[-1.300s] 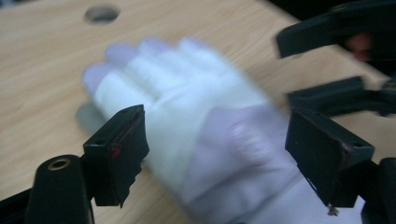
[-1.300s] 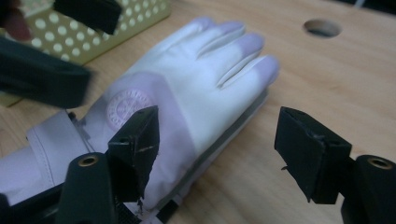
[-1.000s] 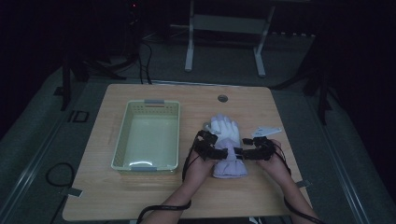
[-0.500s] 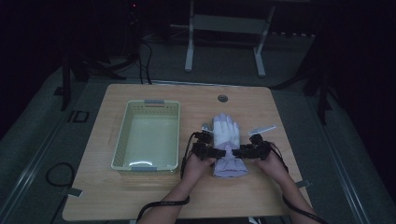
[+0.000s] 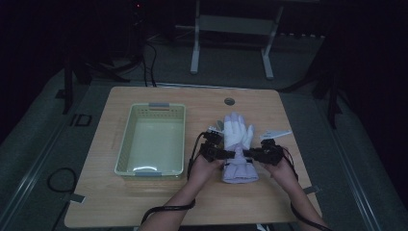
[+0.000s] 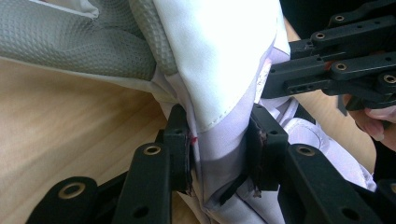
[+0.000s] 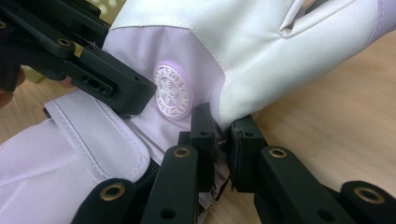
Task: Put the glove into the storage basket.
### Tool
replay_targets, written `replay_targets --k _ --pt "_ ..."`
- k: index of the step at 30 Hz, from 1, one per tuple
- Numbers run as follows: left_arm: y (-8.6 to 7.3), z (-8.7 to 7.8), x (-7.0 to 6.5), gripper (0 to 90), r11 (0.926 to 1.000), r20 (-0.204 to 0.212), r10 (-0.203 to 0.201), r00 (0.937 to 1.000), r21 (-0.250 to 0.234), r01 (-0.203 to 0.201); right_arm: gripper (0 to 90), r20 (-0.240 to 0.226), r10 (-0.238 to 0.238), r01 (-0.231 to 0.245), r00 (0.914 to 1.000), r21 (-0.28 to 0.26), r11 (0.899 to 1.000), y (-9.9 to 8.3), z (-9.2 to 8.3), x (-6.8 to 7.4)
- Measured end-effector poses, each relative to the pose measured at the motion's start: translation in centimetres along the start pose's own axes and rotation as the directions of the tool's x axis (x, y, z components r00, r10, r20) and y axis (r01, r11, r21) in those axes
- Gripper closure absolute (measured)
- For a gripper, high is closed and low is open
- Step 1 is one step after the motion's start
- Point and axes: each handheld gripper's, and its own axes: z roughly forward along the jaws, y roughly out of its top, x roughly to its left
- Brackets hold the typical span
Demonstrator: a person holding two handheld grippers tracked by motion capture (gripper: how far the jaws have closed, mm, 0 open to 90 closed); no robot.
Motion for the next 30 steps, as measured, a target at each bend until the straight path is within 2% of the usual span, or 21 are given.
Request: replay_targets --k 5,6,7,9,14,19,21,27,30 --pt "1.4 -1.4 -1.5 66.3 0.9976 -0.011 0.07 0.9975 0.0 -0.07 82.1 0.025 -0.011 0.012 0.9996 -0.051 0.999 0.9 -1.9 0.6" --pt "1.4 -1.4 -1.5 66.3 0.9976 -0.011 0.07 0.9975 0.0 -0.07 82.1 0.025 -0.011 0.012 0.9996 -0.051 0.999 0.9 -1.9 0.6" --pt "1.9 -2.0 -1.9 66.3 0.996 -0.011 0.089 0.996 -0.001 -0.089 82.1 0.025 -0.016 0.017 0.9996 -0.056 0.998 1.1 -2.2 0.7" --pt "2.4 -2.7 -2.3 66.4 0.9946 -0.014 0.104 0.9945 -0.003 -0.104 82.0 0.028 -0.021 0.023 0.9994 -0.08 0.997 1.8 -3.1 1.1" --pt "3.4 -4.6 -2.5 66.4 0.9918 -0.021 0.127 0.9916 -0.002 -0.128 82.0 0.025 -0.04 0.042 0.9989 -0.111 0.993 3.4 -3.8 2.1" --pt "3.9 -6.8 -1.8 66.3 0.9893 -0.004 0.146 0.9893 0.006 -0.146 82.0 -0.002 -0.048 0.047 0.9988 -0.129 0.991 4.6 -3.8 2.9" --pt "4.0 -7.6 -1.5 66.4 0.9887 -0.009 0.15 0.9887 0.005 -0.15 82.0 0.002 -0.061 0.06 0.9982 -0.135 0.989 5.4 -3.4 3.8" --pt "3.7 -9.8 -0.8 66.4 0.9872 -0.017 0.158 0.9873 -0.017 -0.158 82.0 -0.01 -0.076 0.074 0.9971 -0.143 0.987 6.7 -2.8 4.9" --pt "3.6 -11.0 -0.3 66.4 0.9869 -0.023 0.161 0.9868 -0.014 -0.161 82.0 -0.018 -0.092 0.088 0.9956 -0.147 0.985 7.4 -2.4 5.6"
